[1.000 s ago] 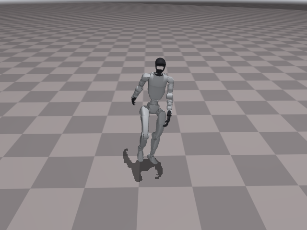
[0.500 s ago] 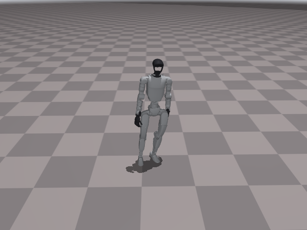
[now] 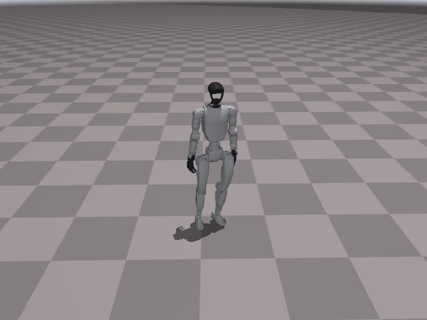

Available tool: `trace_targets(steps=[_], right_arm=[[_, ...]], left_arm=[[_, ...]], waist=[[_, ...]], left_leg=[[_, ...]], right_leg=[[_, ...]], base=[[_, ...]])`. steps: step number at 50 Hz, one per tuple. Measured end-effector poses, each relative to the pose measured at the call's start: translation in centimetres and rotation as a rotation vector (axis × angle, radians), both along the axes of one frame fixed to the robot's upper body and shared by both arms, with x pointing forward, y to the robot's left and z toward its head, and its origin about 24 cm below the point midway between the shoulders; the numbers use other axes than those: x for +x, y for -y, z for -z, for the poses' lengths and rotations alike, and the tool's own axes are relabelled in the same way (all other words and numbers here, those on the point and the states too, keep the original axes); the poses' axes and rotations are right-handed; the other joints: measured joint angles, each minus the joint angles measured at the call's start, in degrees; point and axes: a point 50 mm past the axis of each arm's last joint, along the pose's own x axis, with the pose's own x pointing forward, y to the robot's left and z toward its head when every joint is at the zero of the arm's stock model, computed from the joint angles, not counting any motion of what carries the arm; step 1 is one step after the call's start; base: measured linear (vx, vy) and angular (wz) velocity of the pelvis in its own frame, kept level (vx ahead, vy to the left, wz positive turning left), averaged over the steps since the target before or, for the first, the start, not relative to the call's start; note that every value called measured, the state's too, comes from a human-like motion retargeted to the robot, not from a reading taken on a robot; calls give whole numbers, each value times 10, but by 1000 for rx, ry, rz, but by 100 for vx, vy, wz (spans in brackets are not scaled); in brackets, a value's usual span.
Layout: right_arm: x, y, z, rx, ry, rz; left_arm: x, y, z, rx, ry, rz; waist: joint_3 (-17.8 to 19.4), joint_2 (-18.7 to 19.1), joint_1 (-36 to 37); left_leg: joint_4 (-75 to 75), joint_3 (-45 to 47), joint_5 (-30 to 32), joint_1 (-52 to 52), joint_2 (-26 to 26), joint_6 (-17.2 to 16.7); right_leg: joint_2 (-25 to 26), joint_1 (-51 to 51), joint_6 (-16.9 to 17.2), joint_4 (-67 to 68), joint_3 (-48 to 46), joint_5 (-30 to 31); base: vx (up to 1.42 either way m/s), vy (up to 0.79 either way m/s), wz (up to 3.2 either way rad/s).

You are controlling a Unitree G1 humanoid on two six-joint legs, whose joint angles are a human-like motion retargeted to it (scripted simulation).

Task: In place motions

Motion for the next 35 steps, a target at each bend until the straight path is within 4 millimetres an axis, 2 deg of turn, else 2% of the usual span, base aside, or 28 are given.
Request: trace_targets(steps=[3, 7, 12, 15, 18, 20, 22, 24, 26, 28, 30, 31, 33, 35], right_arm=[[-12, 2, -1, -7, -14, 70], [-22, 10, -4, -21, -43, 74], [-37, 21, -8, -74, -102, 87], [-44, 24, -10, -90, -129, 124], [-40, 25, -10, -102, -129, 175], [-28, 22, -8, -104, -102, 206], [-8, 16, -5, -88, -36, 222], [23, 8, -3, -52, 60, 223], [66, -4, -3, -4, 188, 220], [117, -20, -10, 67, 338, 206], [169, -32, -24, 133, 482, 191], [194, -37, -33, 150, 562, 190], [241, -41, -58, 174, 728, 189], [282, -43, -87, 194, 889, 175]], left_arm=[[-1, 1, 0, -15, -2, 5], [-2, -3, 0, -8, 1, 47], [4, -12, -1, 20, 20, 97], [2, -15, -2, 36, 36, 67], [-9, -16, -2, 51, 44, -19], [-21, -16, -3, 66, 33, -79], [-40, -18, -5, 87, -4, -116], [-63, -20, -9, 111, -53, -136], [-83, -21, -14, 137, -104, -140], [-104, -26, -21, 169, -171, -140], [-127, -26, -28, 179, -261, -140], [-137, -24, -32, 174, -314, -142], [-155, -19, -40, 149, -422, -144], [-171, -13, -48, 88, -516, -149]], waist=[[-3, 6, 3], [-1, 17, -13], [17, 22, -17], [25, 24, -16], [29, 27, -19], [34, 25, -16], [38, 17, -8], [46, 0, -3], [60, -16, 0], [88, -17, 38], [106, -20, 68], [112, -18, 83], [122, -13, 118], [124, -12, 146]], left_leg=[[-7, 1, 4, 0, 2, -4], [-8, -1, 8, -3, 9, -8], [-6, 4, 10, 2, 17, -15], [0, 7, 7, 4, 21, -17], [28, 10, -9, -1, 31, -18], [68, 8, -27, -14, 38, -20], [125, 14, -25, -33, 41, -12], [223, 23, 13, -71, 48, 10], [359, 17, 82, -144, 60, 54], [511, -20, 144, -231, 85, 90], [637, -28, 118, -313, 94, 94], [695, -13, 99, -354, 121, 94], [794, 10, 75, -437, 157, 94], [864, 38, 70, -517, 165, 94]], right_leg=[[3, -7, -1, 3, 8, 0], [11, -11, -4, 2, 11, 0], [18, -8, -11, 2, 14, -1], [22, -5, -16, 4, 17, -3], [25, -3, -19, 7, 22, -5], [23, -1, -21, 9, 29, -6], [16, 5, -23, 11, 37, -7], [0, 12, -23, 14, 40, -9], [-17, 20, -22, 16, 37, -11], [8, 31, -41, 19, 56, -9], [14, 38, -51, 19, 61, -6], [17, 39, -56, 22, 63, -6], [24, 37, -68, 26, 71, -5], [26, 31, -78, 25, 78, 0]], base=[[-1, -4, -32], [-2, -6, -6], [-6, -8, -9], [-3, -12, -11], [-2, -10, -12], [-4, -12, -26], [-2, -12, -28], [-7, -14, 2], [-16, -17, 20], [-15, -41, -84], [-12, -30, -68], [-12, -15, -24], [-12, -13, -33], [-5, 2, -29]])
